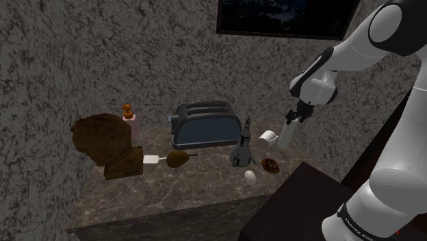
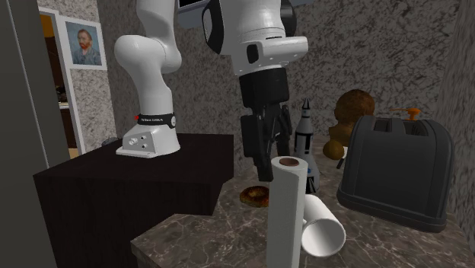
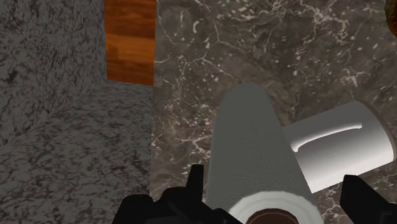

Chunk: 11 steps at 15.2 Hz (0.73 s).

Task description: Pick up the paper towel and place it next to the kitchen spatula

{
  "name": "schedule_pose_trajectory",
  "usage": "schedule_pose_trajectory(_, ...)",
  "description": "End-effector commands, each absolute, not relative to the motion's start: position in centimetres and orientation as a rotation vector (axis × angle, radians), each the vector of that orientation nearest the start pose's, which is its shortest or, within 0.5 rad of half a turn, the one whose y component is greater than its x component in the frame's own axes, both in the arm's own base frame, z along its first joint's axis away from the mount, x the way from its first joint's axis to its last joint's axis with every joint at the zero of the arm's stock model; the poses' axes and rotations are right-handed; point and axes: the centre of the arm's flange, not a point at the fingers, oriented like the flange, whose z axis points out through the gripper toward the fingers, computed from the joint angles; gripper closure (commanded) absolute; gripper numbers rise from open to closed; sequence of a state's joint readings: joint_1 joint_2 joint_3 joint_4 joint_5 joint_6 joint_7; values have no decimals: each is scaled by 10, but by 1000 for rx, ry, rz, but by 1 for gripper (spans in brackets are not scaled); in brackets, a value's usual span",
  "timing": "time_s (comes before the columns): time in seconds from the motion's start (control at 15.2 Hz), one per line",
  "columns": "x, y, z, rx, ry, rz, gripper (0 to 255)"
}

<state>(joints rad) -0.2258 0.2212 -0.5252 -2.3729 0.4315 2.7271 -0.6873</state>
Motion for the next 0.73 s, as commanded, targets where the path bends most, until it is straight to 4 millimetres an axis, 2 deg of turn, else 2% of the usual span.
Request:
schedule_pose_trajectory(0.0, 369, -369, 259, -3099, 668, -315, 0)
schedule_pose_trajectory(0.07, 369, -369, 259, -3099, 668, -315, 255)
schedule_pose_trajectory(0.66, 369, -369, 259, -3099, 668, -315, 255)
